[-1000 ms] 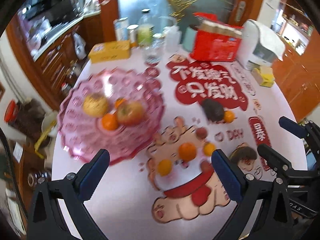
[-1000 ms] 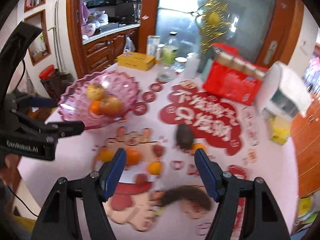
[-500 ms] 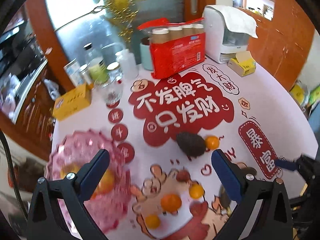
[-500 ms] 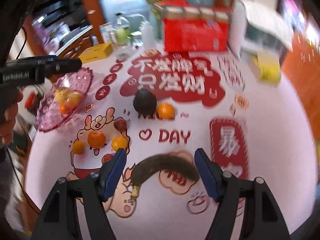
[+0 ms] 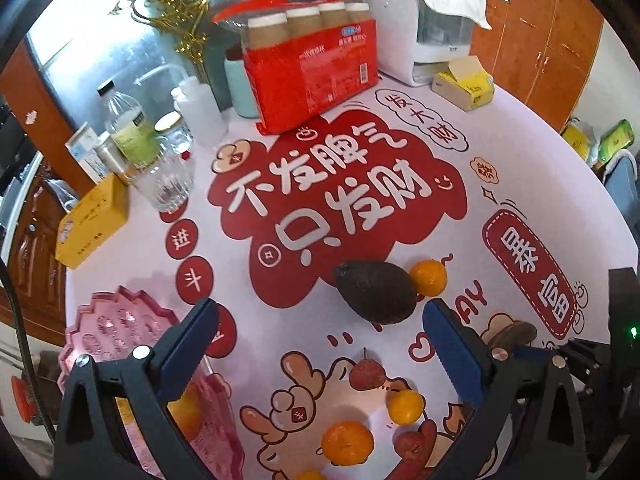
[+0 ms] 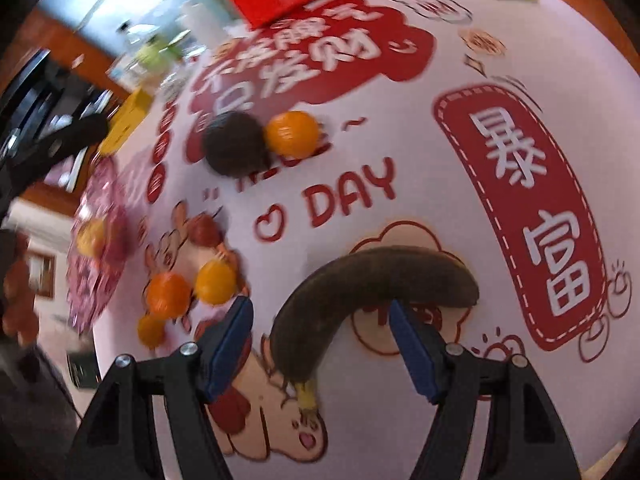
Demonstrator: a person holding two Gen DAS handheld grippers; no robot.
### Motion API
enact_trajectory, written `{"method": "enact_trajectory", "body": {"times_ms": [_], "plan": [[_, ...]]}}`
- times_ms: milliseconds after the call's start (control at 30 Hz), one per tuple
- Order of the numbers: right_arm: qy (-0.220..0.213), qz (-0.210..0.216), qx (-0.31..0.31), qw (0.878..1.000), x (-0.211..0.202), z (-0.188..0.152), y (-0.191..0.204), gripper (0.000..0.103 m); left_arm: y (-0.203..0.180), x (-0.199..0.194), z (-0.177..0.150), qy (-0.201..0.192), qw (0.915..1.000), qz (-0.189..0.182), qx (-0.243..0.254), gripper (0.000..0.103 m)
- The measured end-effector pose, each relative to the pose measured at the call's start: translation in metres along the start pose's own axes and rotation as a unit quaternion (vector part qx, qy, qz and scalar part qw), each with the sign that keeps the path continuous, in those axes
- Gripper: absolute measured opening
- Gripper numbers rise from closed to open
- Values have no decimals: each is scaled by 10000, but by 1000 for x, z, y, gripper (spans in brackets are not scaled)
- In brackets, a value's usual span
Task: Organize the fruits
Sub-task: 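Grasp the dark banana with the right tool while the left tool grasps the avocado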
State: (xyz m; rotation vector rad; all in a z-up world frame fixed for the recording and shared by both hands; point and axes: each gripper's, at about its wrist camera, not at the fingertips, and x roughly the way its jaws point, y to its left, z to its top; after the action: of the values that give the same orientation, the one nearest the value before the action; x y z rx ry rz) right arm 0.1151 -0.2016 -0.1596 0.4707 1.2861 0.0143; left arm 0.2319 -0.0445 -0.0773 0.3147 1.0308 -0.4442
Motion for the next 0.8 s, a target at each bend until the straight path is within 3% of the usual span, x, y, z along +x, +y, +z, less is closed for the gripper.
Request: {"method": "enact_trajectory", "body": {"times_ms": [267, 500, 633, 800], "plan": [[-638, -810, -357, 9940, 5, 11, 31, 72, 11, 19, -4, 82, 9989, -210, -407, 101], [-799, -1963, -1043, 9717, 21, 2, 57, 66, 12, 35, -7, 230, 9965, -279, -754, 101], [-709, -2129, -1002, 9693, 20, -9, 48, 60, 6, 42, -5, 276, 9960, -345, -777, 101], [-517, -1807, -726, 9795, 15, -16, 32, 54, -5, 57, -1, 393, 9955, -403, -760, 101]]}}
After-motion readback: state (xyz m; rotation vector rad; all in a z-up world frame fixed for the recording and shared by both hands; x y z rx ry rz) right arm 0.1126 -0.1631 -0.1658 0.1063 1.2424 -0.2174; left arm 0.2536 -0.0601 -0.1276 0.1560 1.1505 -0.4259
